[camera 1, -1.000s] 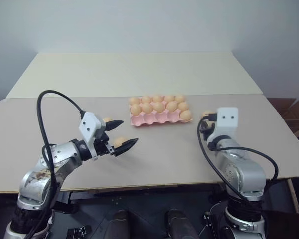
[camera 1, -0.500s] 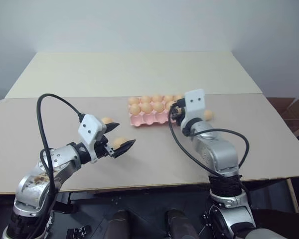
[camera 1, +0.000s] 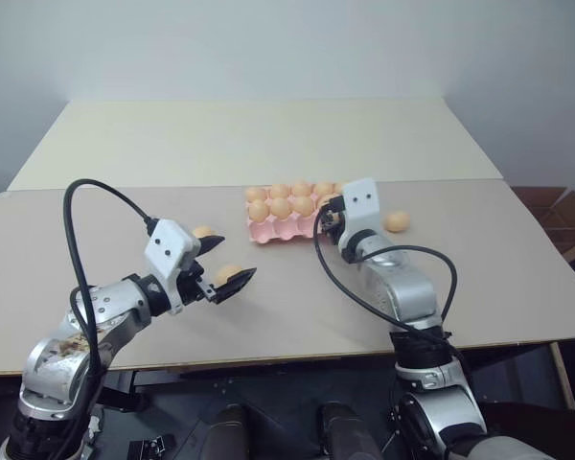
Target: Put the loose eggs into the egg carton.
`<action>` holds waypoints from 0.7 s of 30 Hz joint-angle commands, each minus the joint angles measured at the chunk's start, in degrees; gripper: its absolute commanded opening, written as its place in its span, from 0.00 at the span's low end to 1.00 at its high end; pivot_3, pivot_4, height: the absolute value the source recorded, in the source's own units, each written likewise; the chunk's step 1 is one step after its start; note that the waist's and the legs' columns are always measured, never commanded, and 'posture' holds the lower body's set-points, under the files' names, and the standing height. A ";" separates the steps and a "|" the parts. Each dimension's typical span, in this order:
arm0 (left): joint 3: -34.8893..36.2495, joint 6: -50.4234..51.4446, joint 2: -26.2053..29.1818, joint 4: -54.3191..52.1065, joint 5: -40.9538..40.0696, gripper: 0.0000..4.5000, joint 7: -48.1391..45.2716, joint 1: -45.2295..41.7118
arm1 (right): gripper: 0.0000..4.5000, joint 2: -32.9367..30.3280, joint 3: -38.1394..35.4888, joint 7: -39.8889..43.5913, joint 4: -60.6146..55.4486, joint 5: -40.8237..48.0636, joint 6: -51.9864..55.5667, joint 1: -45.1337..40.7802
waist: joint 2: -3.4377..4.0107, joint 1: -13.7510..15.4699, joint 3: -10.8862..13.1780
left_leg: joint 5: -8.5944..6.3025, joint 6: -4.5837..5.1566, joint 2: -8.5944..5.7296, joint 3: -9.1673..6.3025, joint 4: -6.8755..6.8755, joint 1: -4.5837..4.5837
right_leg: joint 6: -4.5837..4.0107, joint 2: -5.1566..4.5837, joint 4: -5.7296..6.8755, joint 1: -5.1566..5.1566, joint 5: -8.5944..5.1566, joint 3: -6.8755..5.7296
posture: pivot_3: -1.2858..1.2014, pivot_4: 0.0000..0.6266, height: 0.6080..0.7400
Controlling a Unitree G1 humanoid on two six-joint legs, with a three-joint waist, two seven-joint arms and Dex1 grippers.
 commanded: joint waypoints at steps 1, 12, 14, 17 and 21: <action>1.33 -0.02 0.33 -2.35 -0.86 1.00 0.09 0.06 | 0.54 0.07 -0.23 0.25 2.24 -0.94 -3.93 -1.51 | 0.00 0.02 0.00 | 0.00 0.00 0.00 0.00 -0.01 0.00 | 0.00 0.00 -0.01 0.00 0.00 0.00 | 0.52 0.24 1.00; 1.54 0.08 -0.05 -2.63 -0.97 1.00 0.57 -0.23 | 1.00 -1.04 -1.11 1.71 -5.30 -0.56 -3.24 -0.11 | 0.00 0.00 0.00 | 0.00 0.00 0.00 0.00 -0.07 0.00 | 0.00 0.00 -0.01 -0.03 0.00 0.01 | 0.52 0.24 1.00; 1.80 0.30 0.01 -2.98 -1.28 1.00 0.69 -0.45 | 1.00 -1.73 -2.75 1.64 -10.81 0.30 -1.07 0.89 | 0.00 0.08 0.00 | 0.00 0.00 0.00 0.00 -0.08 -0.02 | 0.00 -0.01 -0.02 -0.04 0.00 0.01 | 0.52 0.24 1.00; 1.86 0.38 0.15 -3.67 -1.37 1.00 0.61 -0.41 | 1.00 -3.54 -6.09 2.15 -19.05 2.01 2.72 4.62 | 0.00 0.51 0.00 | 0.00 0.00 -0.01 -0.01 -0.11 -0.02 | 0.00 -0.02 -0.04 -0.03 0.00 -0.01 | 0.52 0.24 1.00; 0.58 0.34 0.62 -4.10 -1.43 1.00 -0.46 -1.73 | 1.00 -5.03 -10.11 2.04 -23.23 3.61 6.72 6.49 | 0.00 0.74 0.00 | 0.00 0.00 -0.02 0.02 -0.11 0.01 | 0.00 -0.04 -0.07 0.00 0.00 -0.01 | 0.52 0.24 1.00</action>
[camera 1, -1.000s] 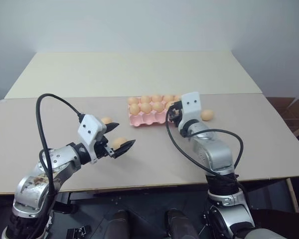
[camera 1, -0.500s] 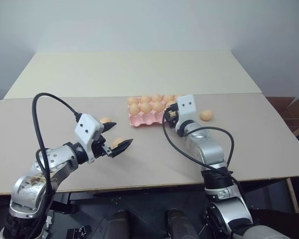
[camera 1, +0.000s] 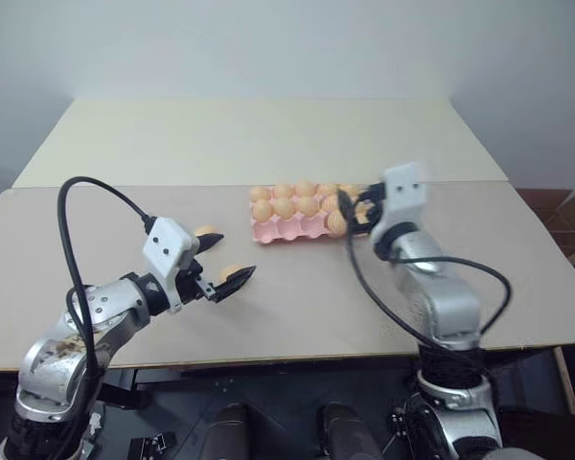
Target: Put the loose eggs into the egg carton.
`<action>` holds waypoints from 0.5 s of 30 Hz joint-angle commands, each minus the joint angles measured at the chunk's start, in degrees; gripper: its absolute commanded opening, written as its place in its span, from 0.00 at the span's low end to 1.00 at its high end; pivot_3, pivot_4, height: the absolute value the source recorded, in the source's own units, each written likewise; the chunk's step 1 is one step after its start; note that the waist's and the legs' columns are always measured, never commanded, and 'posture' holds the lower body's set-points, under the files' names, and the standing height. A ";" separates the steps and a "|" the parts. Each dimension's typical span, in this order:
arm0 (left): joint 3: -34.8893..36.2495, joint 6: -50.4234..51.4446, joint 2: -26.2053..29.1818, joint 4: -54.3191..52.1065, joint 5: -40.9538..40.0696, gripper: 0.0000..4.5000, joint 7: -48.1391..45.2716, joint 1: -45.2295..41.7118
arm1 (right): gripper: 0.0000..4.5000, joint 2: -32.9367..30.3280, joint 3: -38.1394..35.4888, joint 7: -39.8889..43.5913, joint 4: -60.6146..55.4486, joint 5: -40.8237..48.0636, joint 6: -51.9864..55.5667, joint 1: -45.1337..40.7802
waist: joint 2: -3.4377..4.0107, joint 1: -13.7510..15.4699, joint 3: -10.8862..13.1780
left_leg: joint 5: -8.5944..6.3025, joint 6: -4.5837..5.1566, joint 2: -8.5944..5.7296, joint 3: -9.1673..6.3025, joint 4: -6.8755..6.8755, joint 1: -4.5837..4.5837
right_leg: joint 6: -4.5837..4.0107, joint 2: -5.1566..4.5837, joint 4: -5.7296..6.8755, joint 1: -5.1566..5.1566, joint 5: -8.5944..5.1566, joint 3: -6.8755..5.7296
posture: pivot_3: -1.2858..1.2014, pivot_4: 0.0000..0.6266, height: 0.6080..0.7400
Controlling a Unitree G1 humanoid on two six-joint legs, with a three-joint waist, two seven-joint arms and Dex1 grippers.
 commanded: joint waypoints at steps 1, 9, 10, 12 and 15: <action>-0.40 -0.53 0.54 -2.51 -1.13 1.00 -1.17 -1.97 | 1.00 -1.09 -3.60 -0.89 -3.45 0.97 3.18 -0.72 | 0.00 -0.08 0.00 | 0.00 0.00 0.00 0.00 0.00 0.02 | -0.01 0.01 0.01 0.01 0.00 0.00 | 0.52 0.24 1.00; -5.40 -1.04 -0.02 0.63 0.38 1.00 -3.72 -7.64 | 1.00 -5.56 -6.99 -6.05 12.08 -3.41 8.64 -9.14 | 0.00 -0.63 0.00 | 0.01 0.00 -0.01 0.03 0.00 0.08 | -0.02 0.06 0.02 0.03 0.00 0.06 | 0.52 0.24 1.00; -6.45 -1.30 -0.20 1.17 0.93 1.00 -4.01 -8.44 | 1.00 -5.81 -7.22 -6.27 15.07 -3.51 8.42 -10.52 | -0.01 -0.66 0.00 | 0.01 0.00 -0.01 0.03 -0.01 0.07 | -0.02 0.06 0.02 0.01 0.01 0.07 | 0.52 0.24 1.00; -7.74 -1.74 -0.63 1.87 1.45 1.00 -4.36 -9.55 | 1.00 -5.88 -7.77 -6.57 19.17 -3.45 7.83 -12.45 | -0.01 -0.72 0.00 | 0.01 0.00 -0.02 0.02 -0.06 0.07 | -0.02 0.07 0.01 0.01 0.00 0.07 | 0.52 0.24 1.00; -9.23 -2.43 -1.62 2.86 1.64 1.00 -5.34 -11.43 | 1.00 -5.73 -8.54 -7.78 27.28 -3.50 5.61 -15.80 | -0.01 -0.75 0.01 | 0.01 0.00 -0.02 0.02 -0.13 0.03 | -0.01 0.06 -0.05 -0.02 0.00 0.07 | 0.52 0.24 1.00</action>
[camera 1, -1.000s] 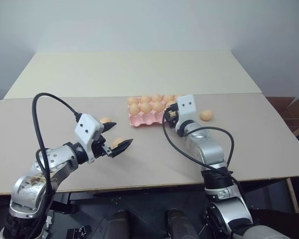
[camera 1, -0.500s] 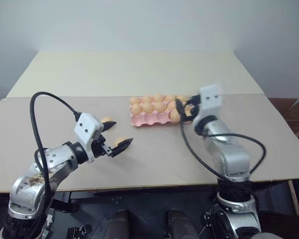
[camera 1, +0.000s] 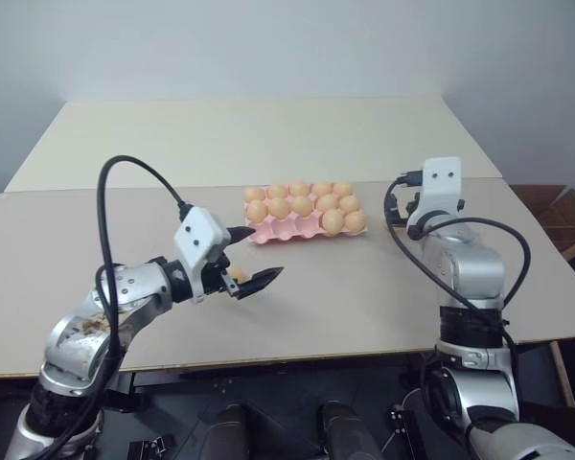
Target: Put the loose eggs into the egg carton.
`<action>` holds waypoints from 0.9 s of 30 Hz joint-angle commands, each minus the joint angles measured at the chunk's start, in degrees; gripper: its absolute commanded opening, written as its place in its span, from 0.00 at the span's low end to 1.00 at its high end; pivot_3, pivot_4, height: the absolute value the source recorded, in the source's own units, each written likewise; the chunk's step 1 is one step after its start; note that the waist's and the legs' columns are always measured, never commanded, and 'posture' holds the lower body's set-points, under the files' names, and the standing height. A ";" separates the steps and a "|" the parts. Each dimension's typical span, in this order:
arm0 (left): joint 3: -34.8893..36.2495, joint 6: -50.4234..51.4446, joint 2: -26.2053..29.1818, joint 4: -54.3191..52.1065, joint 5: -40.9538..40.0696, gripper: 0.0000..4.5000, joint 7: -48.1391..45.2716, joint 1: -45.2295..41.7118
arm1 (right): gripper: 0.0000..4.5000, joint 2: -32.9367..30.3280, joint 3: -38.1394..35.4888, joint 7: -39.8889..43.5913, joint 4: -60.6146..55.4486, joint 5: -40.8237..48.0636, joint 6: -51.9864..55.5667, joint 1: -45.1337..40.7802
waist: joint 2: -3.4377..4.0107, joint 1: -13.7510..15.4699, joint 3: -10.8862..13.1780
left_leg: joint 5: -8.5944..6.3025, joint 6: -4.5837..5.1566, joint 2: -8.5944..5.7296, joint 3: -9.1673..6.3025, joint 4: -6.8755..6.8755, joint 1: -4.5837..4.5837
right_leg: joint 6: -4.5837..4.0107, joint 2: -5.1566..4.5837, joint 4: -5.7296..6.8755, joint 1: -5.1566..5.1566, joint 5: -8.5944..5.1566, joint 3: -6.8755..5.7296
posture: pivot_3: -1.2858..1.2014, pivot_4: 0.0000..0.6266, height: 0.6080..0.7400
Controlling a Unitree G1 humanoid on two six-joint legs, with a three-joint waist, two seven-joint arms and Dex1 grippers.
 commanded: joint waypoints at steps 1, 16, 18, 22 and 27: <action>-1.22 -2.20 -0.66 0.32 0.53 1.00 -1.38 -2.36 | 1.00 -0.30 -1.62 -1.58 7.34 -0.26 -3.40 -4.11 | -0.01 -0.06 0.00 | 0.00 0.00 -0.01 0.00 0.00 -0.02 | 0.00 0.00 0.00 -0.01 0.00 0.00 | 0.52 0.24 1.00; -0.69 -3.14 0.08 0.53 1.80 1.00 -3.42 -0.90 | 0.91 0.46 -2.03 -2.81 25.31 0.39 -12.12 -8.03 | -0.01 -0.08 0.01 | 0.00 0.00 -0.01 0.00 -0.02 -0.01 | 0.01 -0.01 0.00 -0.01 0.00 0.01 | 0.52 0.24 1.00; -0.36 -3.23 0.28 0.52 1.88 1.00 -3.50 -0.50 | 0.80 0.31 -1.89 -2.51 25.59 0.39 -12.52 -7.92 | -0.01 -0.08 0.01 | 0.00 0.00 -0.01 0.00 -0.02 -0.01 | 0.01 -0.01 0.01 -0.01 0.00 0.01 | 0.52 0.24 1.00; 0.17 -3.32 0.66 0.43 1.92 1.00 -3.51 0.11 | 0.58 0.21 -1.73 -2.13 25.78 0.37 -13.02 -7.60 | -0.01 -0.06 0.01 | 0.00 0.00 -0.01 -0.01 -0.01 0.00 | 0.01 0.00 0.01 0.00 0.00 0.01 | 0.52 0.24 1.00; 1.34 -2.74 0.97 -0.52 1.82 1.00 -2.77 1.40 | 0.58 0.27 -0.48 -0.88 20.90 0.15 -12.32 -5.37 | 0.00 -0.05 0.01 | 0.00 0.00 -0.01 -0.01 -0.02 -0.01 | 0.01 -0.01 0.01 -0.01 0.00 0.01 | 0.52 0.24 1.00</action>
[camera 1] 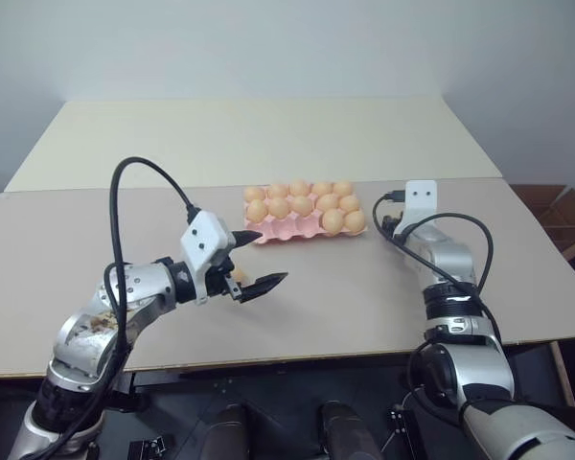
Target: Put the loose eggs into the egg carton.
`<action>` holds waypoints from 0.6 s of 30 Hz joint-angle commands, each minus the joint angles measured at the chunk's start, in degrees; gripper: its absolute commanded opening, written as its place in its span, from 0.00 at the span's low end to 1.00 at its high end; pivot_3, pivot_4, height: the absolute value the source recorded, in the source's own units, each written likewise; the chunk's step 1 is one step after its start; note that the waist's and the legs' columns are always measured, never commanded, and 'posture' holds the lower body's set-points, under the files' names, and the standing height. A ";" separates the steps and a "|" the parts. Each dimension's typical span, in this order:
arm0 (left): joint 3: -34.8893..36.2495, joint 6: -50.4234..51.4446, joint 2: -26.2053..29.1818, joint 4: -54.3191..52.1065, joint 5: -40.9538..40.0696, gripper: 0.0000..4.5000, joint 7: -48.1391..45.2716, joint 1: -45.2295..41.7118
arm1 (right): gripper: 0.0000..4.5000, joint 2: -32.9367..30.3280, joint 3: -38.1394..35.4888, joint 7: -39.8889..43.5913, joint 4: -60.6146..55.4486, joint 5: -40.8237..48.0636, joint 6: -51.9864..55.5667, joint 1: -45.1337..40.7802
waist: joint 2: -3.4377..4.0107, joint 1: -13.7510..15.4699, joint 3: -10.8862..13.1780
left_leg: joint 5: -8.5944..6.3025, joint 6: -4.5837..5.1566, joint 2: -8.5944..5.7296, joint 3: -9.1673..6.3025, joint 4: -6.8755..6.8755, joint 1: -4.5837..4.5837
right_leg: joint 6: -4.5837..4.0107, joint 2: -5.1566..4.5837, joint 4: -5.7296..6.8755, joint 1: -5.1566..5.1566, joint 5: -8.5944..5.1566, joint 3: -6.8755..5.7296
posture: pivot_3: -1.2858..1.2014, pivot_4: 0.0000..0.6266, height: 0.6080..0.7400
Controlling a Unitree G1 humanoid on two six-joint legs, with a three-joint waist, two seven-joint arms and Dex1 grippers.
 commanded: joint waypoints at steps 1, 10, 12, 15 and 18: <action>2.30 -0.66 0.78 -2.42 0.08 1.00 0.80 1.16 | 0.58 -0.70 1.59 1.81 -8.50 0.02 -0.31 1.91 | 0.00 0.00 0.00 | 0.00 0.00 0.00 0.00 0.00 0.00 | 0.00 0.00 0.00 0.00 0.00 0.00 | 0.52 0.24 1.00; 7.54 1.96 2.67 -7.18 -0.53 1.00 4.84 7.06 | 0.57 0.56 8.38 9.94 -53.68 7.13 17.20 14.97 | 0.01 0.00 0.01 | 0.00 0.00 0.03 -0.04 -0.07 0.04 | 0.00 -0.01 0.08 -0.02 0.00 -0.01 | 0.52 0.24 1.00; 8.86 3.41 2.94 -7.90 -0.91 1.00 5.99 7.75 | 0.57 1.91 11.22 10.62 -58.20 8.37 19.58 15.37 | 0.01 -0.02 0.01 | 0.00 0.00 0.05 -0.04 -0.07 0.12 | -0.01 0.02 0.15 0.00 0.00 -0.02 | 0.52 0.24 1.00; 10.06 4.86 4.11 -8.36 -1.84 1.00 5.49 8.35 | 0.57 5.88 14.11 10.36 -58.77 9.83 21.68 13.61 | 0.01 -0.06 0.01 | 0.02 -0.02 0.08 -0.05 -0.07 0.17 | -0.02 0.07 0.18 0.00 0.01 -0.02 | 0.52 0.24 1.00; 10.15 5.43 4.74 -8.17 -1.75 1.00 5.55 8.17 | 0.57 7.49 17.73 10.18 -53.11 7.82 19.17 11.47 | 0.01 0.00 0.01 | 0.03 -0.04 0.06 -0.05 -0.06 0.15 | -0.04 0.05 0.18 -0.01 0.01 -0.02 | 0.52 0.24 1.00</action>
